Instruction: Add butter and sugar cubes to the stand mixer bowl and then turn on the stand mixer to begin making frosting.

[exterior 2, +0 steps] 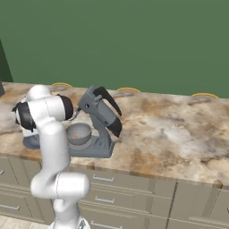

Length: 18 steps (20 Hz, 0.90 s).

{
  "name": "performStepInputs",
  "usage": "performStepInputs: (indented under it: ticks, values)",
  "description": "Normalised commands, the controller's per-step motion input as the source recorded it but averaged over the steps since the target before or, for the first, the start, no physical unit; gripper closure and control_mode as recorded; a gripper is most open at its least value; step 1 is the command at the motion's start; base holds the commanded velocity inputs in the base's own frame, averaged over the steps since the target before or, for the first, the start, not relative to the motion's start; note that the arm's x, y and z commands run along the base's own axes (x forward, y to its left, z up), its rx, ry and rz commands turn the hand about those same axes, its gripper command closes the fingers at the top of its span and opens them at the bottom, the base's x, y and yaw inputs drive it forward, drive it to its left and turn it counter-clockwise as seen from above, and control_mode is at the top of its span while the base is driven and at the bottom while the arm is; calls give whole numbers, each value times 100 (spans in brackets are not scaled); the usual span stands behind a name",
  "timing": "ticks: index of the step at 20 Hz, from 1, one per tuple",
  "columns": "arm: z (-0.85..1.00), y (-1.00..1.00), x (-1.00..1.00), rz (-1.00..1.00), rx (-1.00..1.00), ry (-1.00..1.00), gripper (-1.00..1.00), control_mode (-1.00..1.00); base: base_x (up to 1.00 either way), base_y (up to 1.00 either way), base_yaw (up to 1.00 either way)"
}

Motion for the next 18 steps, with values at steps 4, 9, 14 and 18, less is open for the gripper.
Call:
performStepInputs:
  ticks: [4,9,14,18]
  values:
    - [-28,0,-1,5,-1,5,100,-100,0,0,0]
    - [-3,0,-21,1,0,0,100,-100,0,0,0]
    - [3,0,-31,0,0,-1,100,-100,0,0,0]
    - [62,-5,-54,0,0,-12,100,-100,0,0,0]
